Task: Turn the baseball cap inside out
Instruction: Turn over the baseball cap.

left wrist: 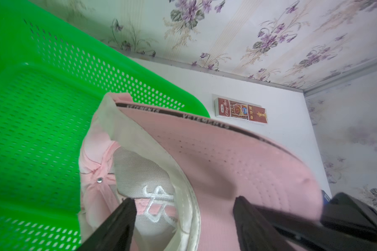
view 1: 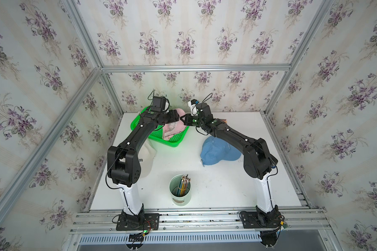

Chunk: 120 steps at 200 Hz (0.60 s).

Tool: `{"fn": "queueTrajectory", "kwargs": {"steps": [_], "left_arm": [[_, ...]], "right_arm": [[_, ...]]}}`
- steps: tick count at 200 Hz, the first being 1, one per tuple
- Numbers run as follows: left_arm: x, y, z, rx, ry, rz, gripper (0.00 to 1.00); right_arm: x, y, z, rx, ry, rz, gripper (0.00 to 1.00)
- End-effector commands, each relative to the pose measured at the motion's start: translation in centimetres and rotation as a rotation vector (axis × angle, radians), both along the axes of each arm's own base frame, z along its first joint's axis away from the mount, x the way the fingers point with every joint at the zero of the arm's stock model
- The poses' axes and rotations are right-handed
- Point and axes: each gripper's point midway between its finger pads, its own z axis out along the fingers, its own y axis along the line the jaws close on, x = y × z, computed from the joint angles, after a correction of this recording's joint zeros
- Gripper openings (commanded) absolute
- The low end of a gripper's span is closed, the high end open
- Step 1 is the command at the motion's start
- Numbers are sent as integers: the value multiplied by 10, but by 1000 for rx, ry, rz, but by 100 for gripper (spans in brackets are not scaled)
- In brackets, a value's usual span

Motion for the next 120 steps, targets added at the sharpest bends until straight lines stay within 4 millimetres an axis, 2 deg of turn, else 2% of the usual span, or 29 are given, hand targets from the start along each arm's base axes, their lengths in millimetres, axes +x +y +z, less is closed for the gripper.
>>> {"fn": "queueTrajectory", "kwargs": {"steps": [1, 34, 44, 46, 47, 49, 50, 66, 71, 74, 91, 111, 120], "left_arm": [[-21, 21, 30, 136, -36, -36, 91], [-56, 58, 75, 317, -101, 5, 100], [-64, 62, 85, 350, -142, -9, 99], [-68, 62, 93, 352, -168, -12, 99], [-67, 62, 88, 357, -161, -18, 99], [-68, 62, 90, 360, -177, -25, 99], [-70, 61, 98, 361, -199, -30, 99], [-85, 38, 111, 418, -382, -241, 99], [-89, 29, 104, 459, -427, -315, 99], [-96, 27, 113, 488, -486, -344, 99], [-113, 11, 107, 592, -629, -480, 99], [-126, -3, 115, 582, -725, -564, 99], [-136, -16, 121, 556, -765, -628, 100]], "right_arm": [[-11, -2, 27, -49, -127, 74, 0], [-32, -18, 58, -159, -280, 113, 0], [-39, -22, 64, -206, -329, 132, 0], [-41, -22, 64, -220, -339, 138, 0], [-42, -22, 64, -226, -344, 141, 0], [-43, -23, 64, -243, -356, 147, 0], [-44, -23, 64, -250, -361, 151, 0], [-58, -30, 59, -406, -464, 178, 0], [-62, -33, 56, -454, -489, 182, 0], [-65, -36, 55, -482, -502, 184, 0], [-77, -54, 52, -576, -559, 181, 0], [-93, -70, 65, -610, -639, 192, 0], [-99, -75, 76, -614, -667, 190, 0]]}}
